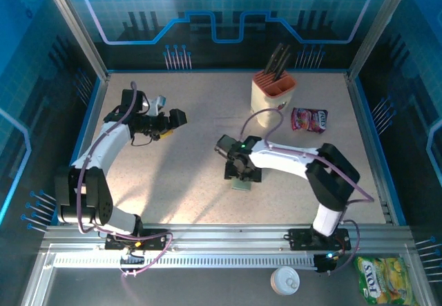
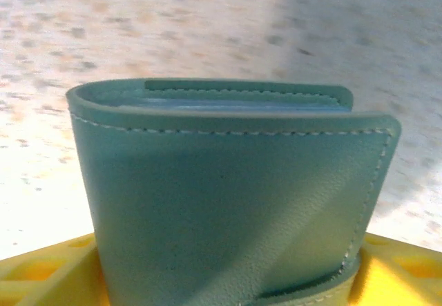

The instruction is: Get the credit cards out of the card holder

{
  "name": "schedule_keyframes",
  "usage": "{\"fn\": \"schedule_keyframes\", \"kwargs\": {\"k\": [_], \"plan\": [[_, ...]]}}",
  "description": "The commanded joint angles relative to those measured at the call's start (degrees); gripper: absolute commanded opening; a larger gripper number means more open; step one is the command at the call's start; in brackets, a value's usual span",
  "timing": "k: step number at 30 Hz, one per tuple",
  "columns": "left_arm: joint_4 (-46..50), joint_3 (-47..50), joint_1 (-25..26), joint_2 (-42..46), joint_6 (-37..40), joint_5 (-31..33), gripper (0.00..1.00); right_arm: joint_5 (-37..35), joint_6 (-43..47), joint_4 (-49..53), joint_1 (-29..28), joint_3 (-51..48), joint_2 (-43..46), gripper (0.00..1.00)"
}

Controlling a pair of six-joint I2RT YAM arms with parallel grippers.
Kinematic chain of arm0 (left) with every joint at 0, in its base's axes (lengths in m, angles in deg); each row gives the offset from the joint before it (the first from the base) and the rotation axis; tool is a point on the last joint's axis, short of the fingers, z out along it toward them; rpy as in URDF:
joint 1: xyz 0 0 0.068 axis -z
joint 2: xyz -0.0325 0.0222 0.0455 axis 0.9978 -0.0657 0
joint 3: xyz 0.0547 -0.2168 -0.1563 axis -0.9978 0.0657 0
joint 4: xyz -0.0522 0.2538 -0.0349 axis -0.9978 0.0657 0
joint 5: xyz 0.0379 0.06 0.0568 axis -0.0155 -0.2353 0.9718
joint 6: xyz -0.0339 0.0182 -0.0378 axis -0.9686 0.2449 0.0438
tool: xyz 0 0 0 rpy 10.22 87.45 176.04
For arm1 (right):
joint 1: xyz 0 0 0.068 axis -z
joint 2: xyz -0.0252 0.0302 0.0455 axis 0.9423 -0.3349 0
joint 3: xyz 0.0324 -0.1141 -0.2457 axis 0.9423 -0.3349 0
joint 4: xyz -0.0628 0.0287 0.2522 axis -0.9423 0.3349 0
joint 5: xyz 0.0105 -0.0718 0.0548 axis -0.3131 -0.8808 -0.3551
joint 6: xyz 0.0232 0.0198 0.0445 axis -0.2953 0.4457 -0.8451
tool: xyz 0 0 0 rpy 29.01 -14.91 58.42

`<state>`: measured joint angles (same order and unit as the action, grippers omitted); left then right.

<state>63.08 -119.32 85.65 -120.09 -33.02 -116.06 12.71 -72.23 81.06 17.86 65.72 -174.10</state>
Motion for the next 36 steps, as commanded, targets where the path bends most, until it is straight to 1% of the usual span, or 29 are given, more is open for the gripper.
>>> {"fn": "schedule_keyframes", "kwargs": {"k": [1,7,11,14,22,27,32,36], "plan": [[0.2,2.1,0.4,2.7,-1.0,0.0,0.99,-0.5,5.1,1.2,-1.5,5.1,-4.2,0.79],[-0.8,5.5,0.6,4.2,-3.2,1.6,0.99,-1.7,10.4,2.1,-0.6,10.6,-8.8,0.80],[-3.1,7.1,0.6,4.8,-6.5,2.1,0.99,-0.6,12.5,2.7,0.9,12.6,-10.9,0.80],[-3.3,6.5,0.6,4.5,-6.9,2.4,0.99,0.2,13.9,3.2,1.4,13.8,-11.7,0.80],[-3.1,4.5,0.6,0.2,-5.5,1.8,0.99,2.6,11.9,4.2,1.4,14.6,-13.3,0.81],[-3.4,4.6,0.9,-0.9,-5.5,1.2,0.98,3.2,10.0,3.9,1.4,14.5,-13.3,0.79],[-3.9,5.3,2.0,-1.1,-5.4,1.3,0.98,3.6,8.8,4.0,0.8,13.9,-13.0,0.81],[-5.7,7.1,3.5,-1.4,-6.8,2.3,0.98,3.1,8.3,3.7,0.7,12.5,-11.5,0.81]]}}
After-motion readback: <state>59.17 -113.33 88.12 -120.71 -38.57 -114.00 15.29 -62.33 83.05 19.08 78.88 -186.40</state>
